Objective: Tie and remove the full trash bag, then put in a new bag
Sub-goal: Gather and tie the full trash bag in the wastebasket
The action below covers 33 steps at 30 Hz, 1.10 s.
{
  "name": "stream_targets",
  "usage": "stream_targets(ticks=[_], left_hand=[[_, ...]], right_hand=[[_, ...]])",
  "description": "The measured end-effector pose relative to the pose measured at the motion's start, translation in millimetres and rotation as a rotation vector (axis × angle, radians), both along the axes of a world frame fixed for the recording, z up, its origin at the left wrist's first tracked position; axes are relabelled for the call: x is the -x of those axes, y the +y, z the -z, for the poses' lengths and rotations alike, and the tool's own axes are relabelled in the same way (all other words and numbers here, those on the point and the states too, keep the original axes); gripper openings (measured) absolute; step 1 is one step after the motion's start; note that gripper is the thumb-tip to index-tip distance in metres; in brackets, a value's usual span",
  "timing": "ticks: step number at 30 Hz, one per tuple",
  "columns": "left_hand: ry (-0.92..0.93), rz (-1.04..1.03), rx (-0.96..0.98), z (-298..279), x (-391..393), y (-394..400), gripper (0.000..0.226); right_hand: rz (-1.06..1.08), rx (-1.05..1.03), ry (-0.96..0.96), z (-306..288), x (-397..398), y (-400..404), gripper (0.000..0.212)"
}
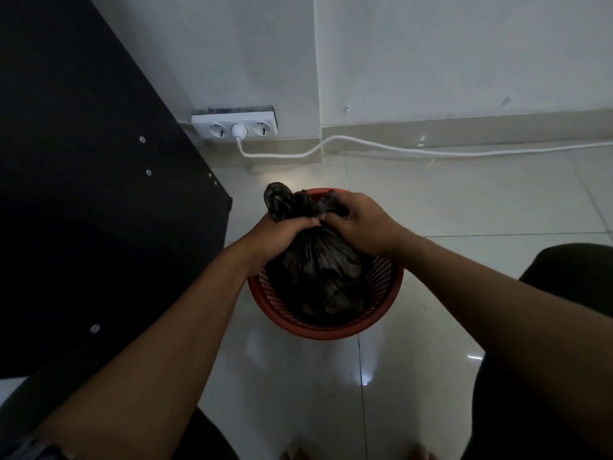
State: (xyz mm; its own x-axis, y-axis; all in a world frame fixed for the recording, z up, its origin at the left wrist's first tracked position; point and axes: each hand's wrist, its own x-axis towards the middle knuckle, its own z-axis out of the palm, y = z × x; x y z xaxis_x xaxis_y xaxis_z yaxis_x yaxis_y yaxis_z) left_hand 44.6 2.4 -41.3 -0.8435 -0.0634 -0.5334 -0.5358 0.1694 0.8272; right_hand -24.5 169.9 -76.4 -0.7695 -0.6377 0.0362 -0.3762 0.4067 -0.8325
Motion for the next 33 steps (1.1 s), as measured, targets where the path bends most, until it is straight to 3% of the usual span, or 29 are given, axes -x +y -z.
stream_targets(ticks=[2, 6, 11, 13, 17, 22, 24, 29, 30, 33], left_hand=[[-0.045, -0.042, -0.016, -2, 1, 1, 0.020], [-0.083, -0.036, 0.084, -7, 6, 2, 0.028], [-0.132, 0.133, 0.132, -21, 12, 5, 0.019], [-0.156, 0.186, 0.130, -25, 12, 4, 0.028], [-0.183, 0.247, 0.166, -19, 4, -5, 0.017], [-0.051, -0.175, 0.215, -1, -2, 6, 0.007], [-0.009, -0.289, 0.210, 4, -5, 15, 0.008], [0.070, -0.323, 0.231, 11, -14, 26, 0.017], [0.054, -0.312, 0.225, 11, -15, 26, 0.018], [0.039, -0.215, 0.278, 14, -18, 23, 0.023]], right_hand=[[-0.059, -0.035, 0.251, 0, -4, -1, 0.028], [-0.207, -0.081, 0.551, -2, -2, 0, 0.023], [-0.378, -0.155, 0.766, -3, -2, 0, 0.028], [-0.410, -0.170, 0.683, -1, -4, 0, 0.030], [-0.236, -0.088, 0.372, 3, -11, -2, 0.018], [-0.013, -0.074, 0.153, -3, -11, -10, 0.005], [-0.022, -0.110, 0.147, -4, -9, -11, 0.007], [-0.117, -0.196, 0.063, -8, -7, -8, 0.005], [-0.130, -0.215, 0.022, -7, -6, -8, 0.004], [-0.166, -0.231, -0.234, -5, -3, -9, 0.027]])
